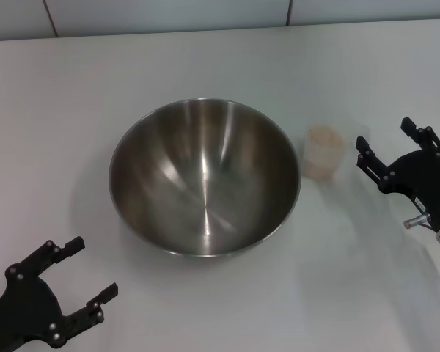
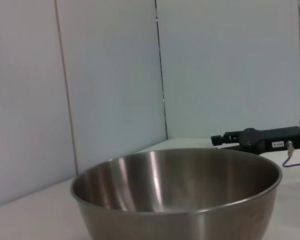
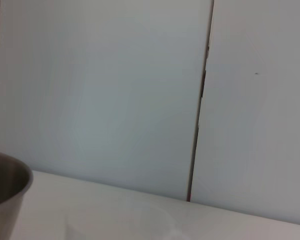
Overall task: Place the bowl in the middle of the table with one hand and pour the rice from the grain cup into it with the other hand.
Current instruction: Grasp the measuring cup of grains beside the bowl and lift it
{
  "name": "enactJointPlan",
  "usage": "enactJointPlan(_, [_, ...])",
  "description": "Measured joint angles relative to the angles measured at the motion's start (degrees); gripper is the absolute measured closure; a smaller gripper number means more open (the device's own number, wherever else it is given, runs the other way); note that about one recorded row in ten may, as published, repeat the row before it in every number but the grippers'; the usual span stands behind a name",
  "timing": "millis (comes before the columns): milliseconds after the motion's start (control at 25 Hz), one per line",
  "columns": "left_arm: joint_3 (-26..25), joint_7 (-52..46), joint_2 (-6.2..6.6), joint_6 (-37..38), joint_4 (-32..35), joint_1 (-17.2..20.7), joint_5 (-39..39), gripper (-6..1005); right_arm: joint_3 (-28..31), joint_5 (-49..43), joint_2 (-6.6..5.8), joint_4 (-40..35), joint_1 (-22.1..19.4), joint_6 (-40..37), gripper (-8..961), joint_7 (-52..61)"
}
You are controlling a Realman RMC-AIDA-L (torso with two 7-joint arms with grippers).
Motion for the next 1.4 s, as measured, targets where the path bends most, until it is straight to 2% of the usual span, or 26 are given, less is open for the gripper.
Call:
enactJointPlan(840, [0.05,0.03,0.18,0.53,-0.17,0.36,-0.01,207,0.71,0.42,0.08,0.00,2.45,2.81,167,-0.24])
enactJointPlan(1400, [0.09,0.03,0.19,0.47,-0.64,0.45,-0.01,207,0.81,0.52,0.09,0.27,3.04,2.77,255,-0.30])
